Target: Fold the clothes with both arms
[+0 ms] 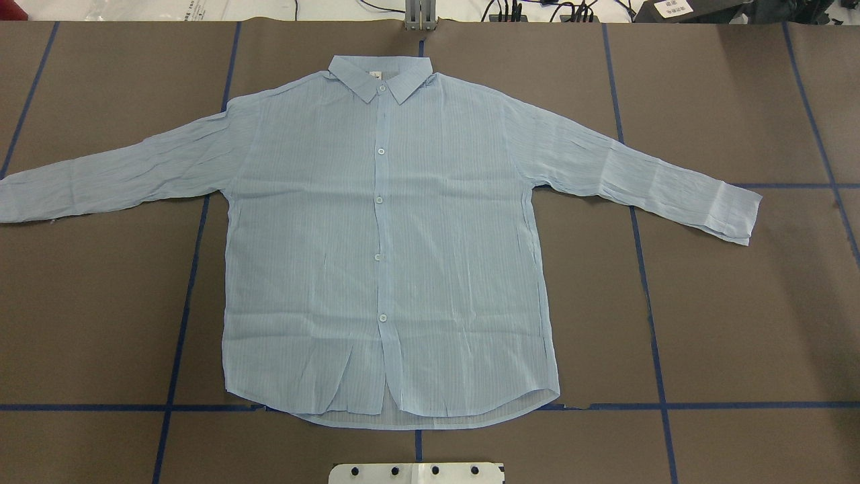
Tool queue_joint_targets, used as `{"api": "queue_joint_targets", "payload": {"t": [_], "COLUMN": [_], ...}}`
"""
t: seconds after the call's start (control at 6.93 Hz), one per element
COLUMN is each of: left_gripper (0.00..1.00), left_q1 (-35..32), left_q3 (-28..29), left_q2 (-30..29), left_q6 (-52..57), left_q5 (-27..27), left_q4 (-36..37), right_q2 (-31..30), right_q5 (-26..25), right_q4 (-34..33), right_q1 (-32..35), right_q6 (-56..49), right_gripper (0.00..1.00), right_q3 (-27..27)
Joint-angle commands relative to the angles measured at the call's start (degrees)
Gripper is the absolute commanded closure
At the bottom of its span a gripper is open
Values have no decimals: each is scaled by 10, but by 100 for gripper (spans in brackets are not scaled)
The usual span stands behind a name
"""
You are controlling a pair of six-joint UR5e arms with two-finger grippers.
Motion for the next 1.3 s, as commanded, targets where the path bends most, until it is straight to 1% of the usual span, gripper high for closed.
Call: {"api": "queue_joint_targets", "payload": {"t": [0.0, 0.14, 0.29, 0.43, 0.58, 0.72, 0.87, 1.01, 1.15], "left_gripper": [0, 0, 0, 0, 0, 0, 0, 0, 0], "left_q1": [-1, -1, -1, -1, -2, -1, -1, -1, -1], "left_q3": [3, -4, -3, -4, -4, -3, -3, -3, -3], "left_q2": [-1, 3, 2, 2, 3, 2, 2, 2, 2], "left_q6": [1, 1, 1, 2, 2, 3, 4, 4, 4], "left_q5": [-2, -2, -2, -4, -25, -28, -28, -29, -29], "left_q4": [-3, -3, -3, -4, -4, -4, -4, -4, -4], "right_q2": [66, 84, 106, 117, 126, 127, 127, 127, 127], "right_q5": [5, 5, -1, -40, -92, -147, -194, -211, -213], "right_q4": [22, 101, 219, 349, 441, 490, 512, 513, 528], "right_q1": [-42, -69, -107, -148, -196, -252, -295, -311, -316], "right_q6": [89, 161, 251, 335, 413, 500, 528, 528, 525], "right_gripper": [0, 0, 0, 1, 1, 5, 15, 19, 20], "right_q3": [-59, -112, -180, -254, -302, -309, -310, -319, -336]}}
